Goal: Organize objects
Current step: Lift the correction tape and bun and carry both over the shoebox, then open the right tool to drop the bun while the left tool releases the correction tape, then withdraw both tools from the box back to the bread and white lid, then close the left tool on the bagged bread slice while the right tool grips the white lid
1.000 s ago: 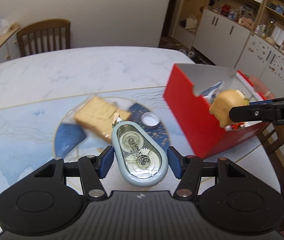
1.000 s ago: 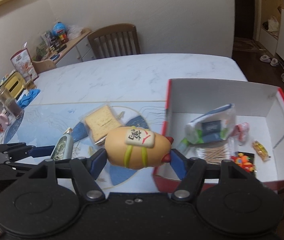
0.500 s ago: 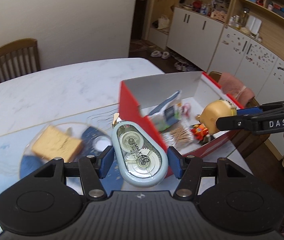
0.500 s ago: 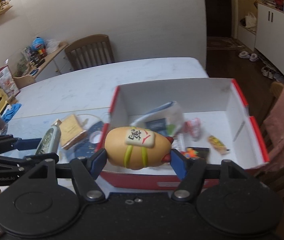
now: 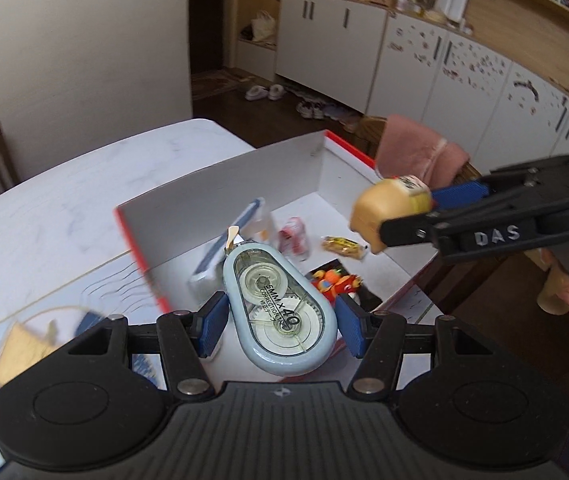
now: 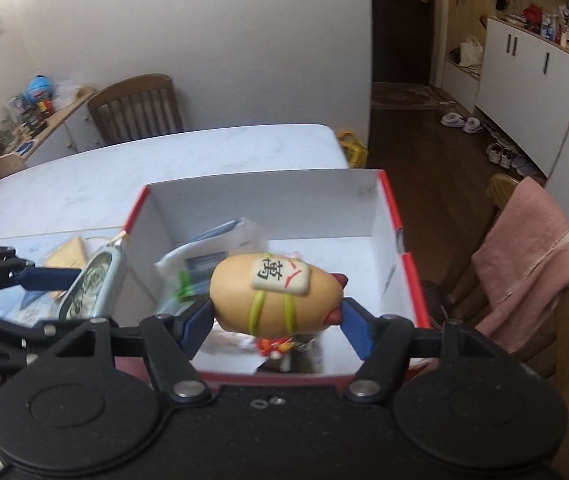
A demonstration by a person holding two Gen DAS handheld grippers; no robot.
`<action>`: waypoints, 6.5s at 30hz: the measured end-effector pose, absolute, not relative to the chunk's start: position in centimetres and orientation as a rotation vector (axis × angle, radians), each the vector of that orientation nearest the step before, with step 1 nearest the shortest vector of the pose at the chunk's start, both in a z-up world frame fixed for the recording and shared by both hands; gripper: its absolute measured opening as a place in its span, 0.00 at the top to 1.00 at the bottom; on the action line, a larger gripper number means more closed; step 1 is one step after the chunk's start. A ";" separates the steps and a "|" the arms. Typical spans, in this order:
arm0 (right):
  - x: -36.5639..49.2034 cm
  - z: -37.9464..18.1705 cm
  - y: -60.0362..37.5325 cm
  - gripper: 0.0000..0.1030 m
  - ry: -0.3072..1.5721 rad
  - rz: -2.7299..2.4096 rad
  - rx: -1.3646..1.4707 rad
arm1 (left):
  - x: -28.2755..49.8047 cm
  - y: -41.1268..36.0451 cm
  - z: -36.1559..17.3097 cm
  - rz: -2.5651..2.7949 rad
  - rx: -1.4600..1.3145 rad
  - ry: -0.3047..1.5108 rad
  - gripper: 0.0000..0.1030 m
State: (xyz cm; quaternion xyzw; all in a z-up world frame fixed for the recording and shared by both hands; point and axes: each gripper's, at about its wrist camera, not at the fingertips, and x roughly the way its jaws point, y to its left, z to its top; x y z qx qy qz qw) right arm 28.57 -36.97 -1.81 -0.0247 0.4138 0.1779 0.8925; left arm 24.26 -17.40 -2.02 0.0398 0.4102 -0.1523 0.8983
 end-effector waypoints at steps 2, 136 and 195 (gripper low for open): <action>29.5 -2.0 -37.2 0.34 0.861 0.366 -0.056 | 25.4 -18.2 -2.4 -0.318 0.090 0.864 0.44; 22.8 -6.6 -11.2 0.04 0.944 0.628 -0.192 | 33.5 9.7 -11.0 0.356 -0.439 1.272 0.01; 29.5 -14.4 -7.1 0.63 0.968 0.302 -0.167 | 23.2 15.6 -12.9 0.096 -0.067 1.029 0.26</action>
